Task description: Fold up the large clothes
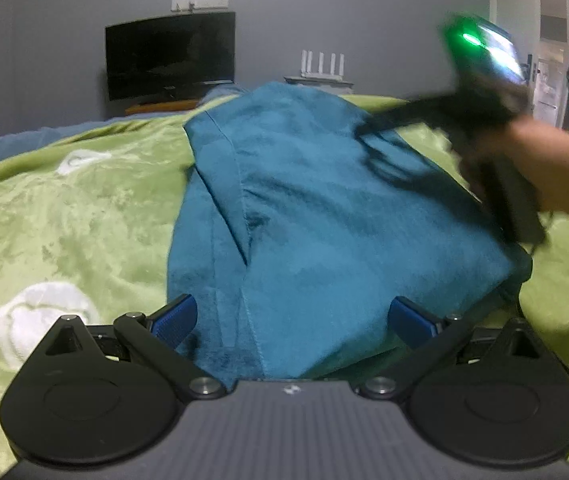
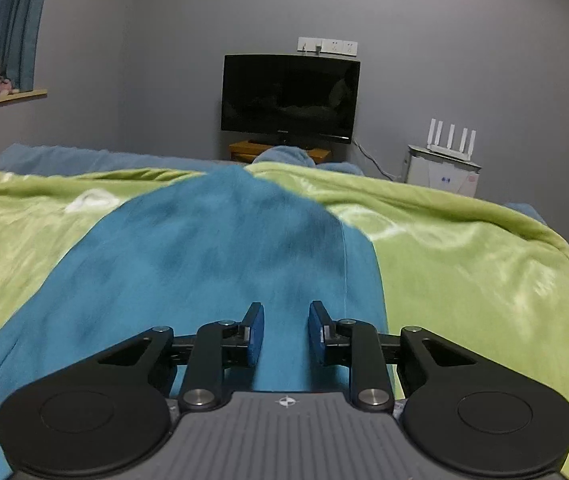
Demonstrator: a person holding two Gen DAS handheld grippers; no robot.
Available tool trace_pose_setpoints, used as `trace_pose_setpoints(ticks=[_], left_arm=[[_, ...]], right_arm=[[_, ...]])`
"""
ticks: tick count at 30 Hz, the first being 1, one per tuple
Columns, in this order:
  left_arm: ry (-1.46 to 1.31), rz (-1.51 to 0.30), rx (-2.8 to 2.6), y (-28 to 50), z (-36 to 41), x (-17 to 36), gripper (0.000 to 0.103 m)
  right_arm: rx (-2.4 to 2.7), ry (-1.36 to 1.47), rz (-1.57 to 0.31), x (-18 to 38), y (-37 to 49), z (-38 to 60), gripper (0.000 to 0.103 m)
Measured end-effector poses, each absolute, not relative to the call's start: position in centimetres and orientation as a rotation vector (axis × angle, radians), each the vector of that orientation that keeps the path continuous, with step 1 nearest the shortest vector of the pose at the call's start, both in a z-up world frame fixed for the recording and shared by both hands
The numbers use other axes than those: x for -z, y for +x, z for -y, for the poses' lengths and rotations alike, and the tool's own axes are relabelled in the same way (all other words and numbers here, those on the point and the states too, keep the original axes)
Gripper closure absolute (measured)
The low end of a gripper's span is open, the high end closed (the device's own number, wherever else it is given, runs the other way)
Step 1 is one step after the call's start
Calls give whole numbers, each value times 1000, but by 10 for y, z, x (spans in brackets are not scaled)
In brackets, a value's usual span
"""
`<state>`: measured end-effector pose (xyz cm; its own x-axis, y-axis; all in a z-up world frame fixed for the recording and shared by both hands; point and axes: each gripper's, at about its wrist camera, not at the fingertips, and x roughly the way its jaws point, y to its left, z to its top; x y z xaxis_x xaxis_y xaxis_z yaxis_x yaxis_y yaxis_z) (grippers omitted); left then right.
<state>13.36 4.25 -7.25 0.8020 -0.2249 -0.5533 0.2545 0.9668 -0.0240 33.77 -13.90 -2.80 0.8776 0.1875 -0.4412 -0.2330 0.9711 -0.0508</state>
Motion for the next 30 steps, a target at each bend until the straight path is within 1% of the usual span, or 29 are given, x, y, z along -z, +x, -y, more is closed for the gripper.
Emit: trace_pose_setpoints(ticks=[3,5,9,10,13,14,19,22,27,30], left_arm=[[44,-614,267,140,-43,77,0],[33,-634,275,144,-45,81,0],[7,-670,269,150,-48,89,0],[7,-673,268,151,-48,90,0],[12,-685,267,150,-46,92,0],[12,-685,266,150,-46,93,0],[41,-662,266,146,-44,97,0],[52,-657,266,143,-44,99,0],[59,-650,253,140,-46,102,0],[90,-667,223,135,-45,104,0]], right_arm=[[-187,-121,-447,23,376,130,78],[-161,-82,-461,19,399,130,78],[-90,-48,-492,18,428,131,69],[-87,-43,-493,17,429,132,69],[-105,-7,-450,12,408,135,67],[-125,7,-446,11,400,136,69],[-117,-86,-503,24,372,135,68],[-122,-77,-470,20,345,141,67],[-185,-89,-533,35,274,149,66],[-195,-69,-539,46,225,164,66]])
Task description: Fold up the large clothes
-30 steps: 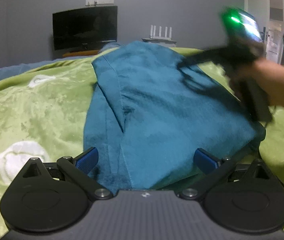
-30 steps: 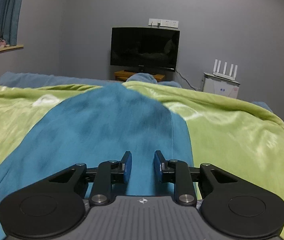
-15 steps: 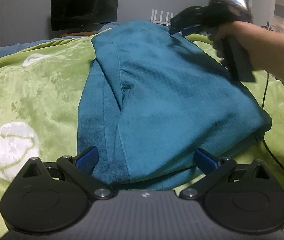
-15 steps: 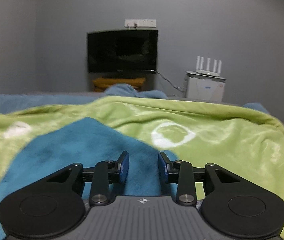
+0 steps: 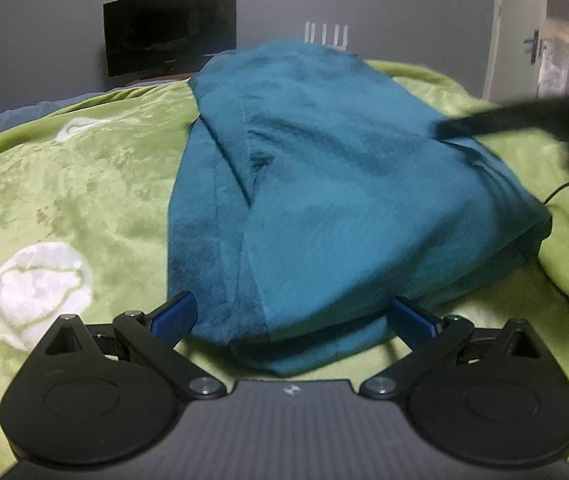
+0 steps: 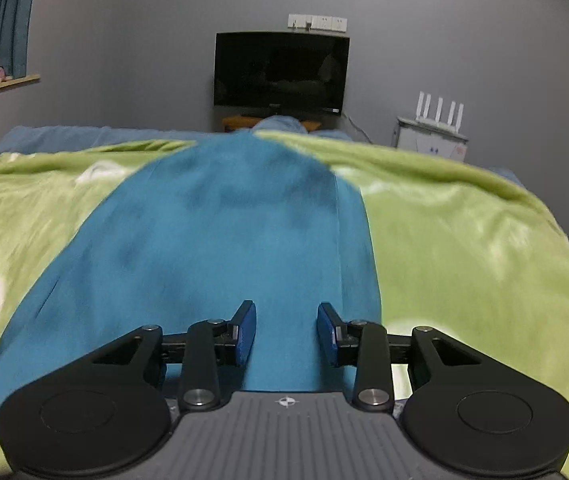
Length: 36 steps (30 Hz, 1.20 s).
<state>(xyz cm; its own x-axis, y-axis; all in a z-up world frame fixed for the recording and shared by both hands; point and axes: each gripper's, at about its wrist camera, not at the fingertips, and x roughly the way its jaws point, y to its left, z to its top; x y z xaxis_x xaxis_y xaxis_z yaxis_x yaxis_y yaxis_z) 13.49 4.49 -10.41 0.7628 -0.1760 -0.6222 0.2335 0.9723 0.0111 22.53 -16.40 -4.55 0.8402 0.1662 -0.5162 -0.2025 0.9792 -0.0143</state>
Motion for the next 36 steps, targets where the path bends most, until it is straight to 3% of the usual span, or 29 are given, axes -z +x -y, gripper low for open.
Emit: trace_pose_setpoints(ticks=[10,16,18,21,36], left_arm=[[62,-735,126,107,-54,101,0],[140,-717,146,86,-30,94,0],[175,-710,156,80,-23,95,0],[193,-709,160,78,-20,97,0],[133,-702,135,80,-31,97,0]], right_arm=[[-189,3,-586,63,87,204,59],[-198,-48,-506,68,56,194,42],[-189,-53,-481,71,56,192,25],[-172,-46,-473,79,55,193,15],[-210,-102,-533,96,58,181,9]])
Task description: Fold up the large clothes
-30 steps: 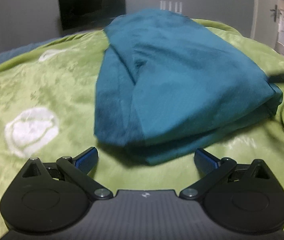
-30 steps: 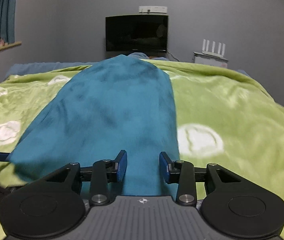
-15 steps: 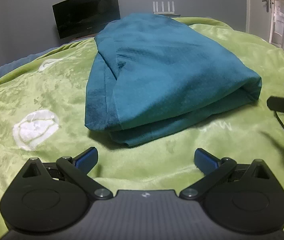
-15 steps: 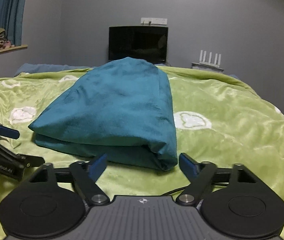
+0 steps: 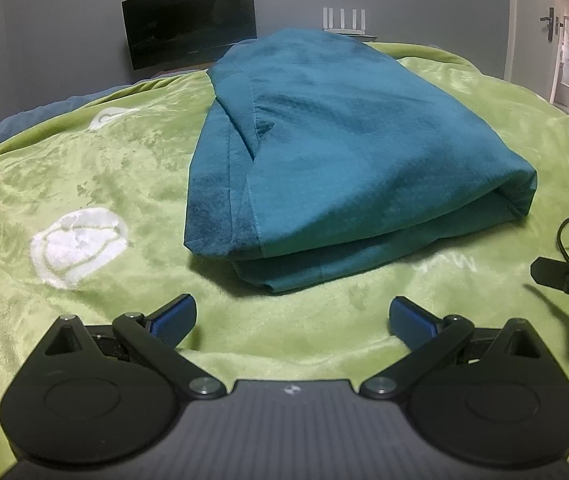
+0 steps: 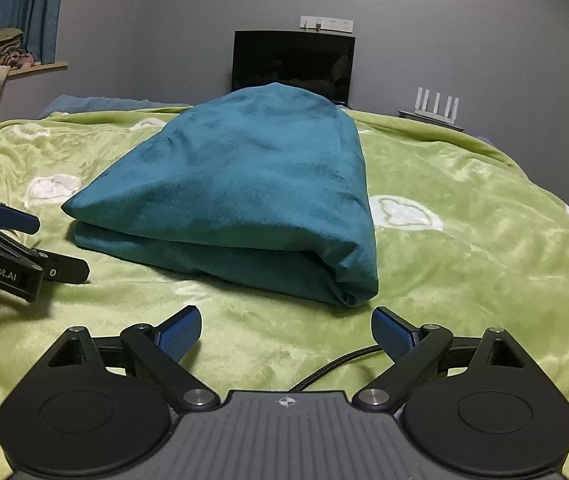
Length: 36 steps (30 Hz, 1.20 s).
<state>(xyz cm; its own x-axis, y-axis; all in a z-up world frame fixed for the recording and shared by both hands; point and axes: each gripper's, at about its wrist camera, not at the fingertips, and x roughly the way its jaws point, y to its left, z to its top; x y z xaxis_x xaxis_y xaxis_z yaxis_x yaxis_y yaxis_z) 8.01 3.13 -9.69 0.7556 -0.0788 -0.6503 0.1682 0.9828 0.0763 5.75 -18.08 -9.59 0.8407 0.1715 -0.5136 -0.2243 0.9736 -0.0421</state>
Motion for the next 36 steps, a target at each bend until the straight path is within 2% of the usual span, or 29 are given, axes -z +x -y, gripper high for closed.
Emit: trace_pose_setpoints(ticks=[36], left_arm=[[140,-713,136,80,-30,99,0]], right_arm=[[-211,-110,-558,102,60,180,8]])
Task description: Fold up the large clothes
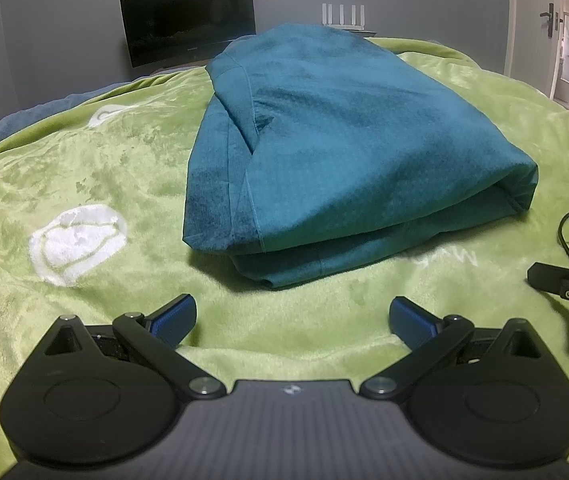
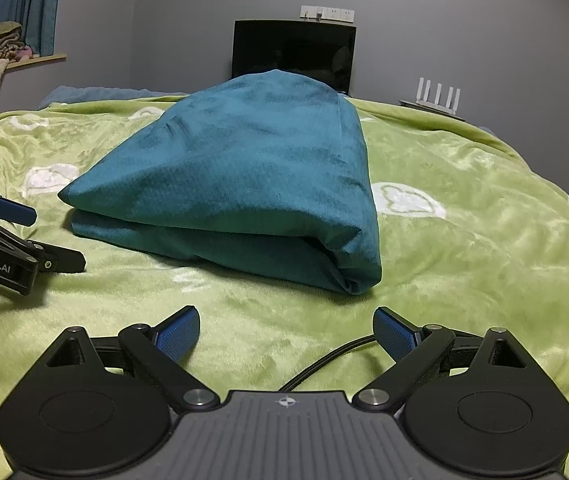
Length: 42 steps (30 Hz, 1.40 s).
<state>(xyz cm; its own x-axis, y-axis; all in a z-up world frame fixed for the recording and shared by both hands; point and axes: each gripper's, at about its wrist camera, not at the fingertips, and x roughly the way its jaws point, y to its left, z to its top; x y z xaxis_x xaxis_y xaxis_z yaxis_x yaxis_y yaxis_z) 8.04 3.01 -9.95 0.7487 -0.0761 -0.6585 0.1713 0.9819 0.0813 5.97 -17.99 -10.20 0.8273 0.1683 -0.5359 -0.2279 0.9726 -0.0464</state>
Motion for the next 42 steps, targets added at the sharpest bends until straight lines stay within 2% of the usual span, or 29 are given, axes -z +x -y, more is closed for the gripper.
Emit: trace_pose_setpoints(ticks=[42], left_arm=[[128,-691,164,78,-32,99,0]], right_arm=[[-212,-111,-562,102,60,181,6]])
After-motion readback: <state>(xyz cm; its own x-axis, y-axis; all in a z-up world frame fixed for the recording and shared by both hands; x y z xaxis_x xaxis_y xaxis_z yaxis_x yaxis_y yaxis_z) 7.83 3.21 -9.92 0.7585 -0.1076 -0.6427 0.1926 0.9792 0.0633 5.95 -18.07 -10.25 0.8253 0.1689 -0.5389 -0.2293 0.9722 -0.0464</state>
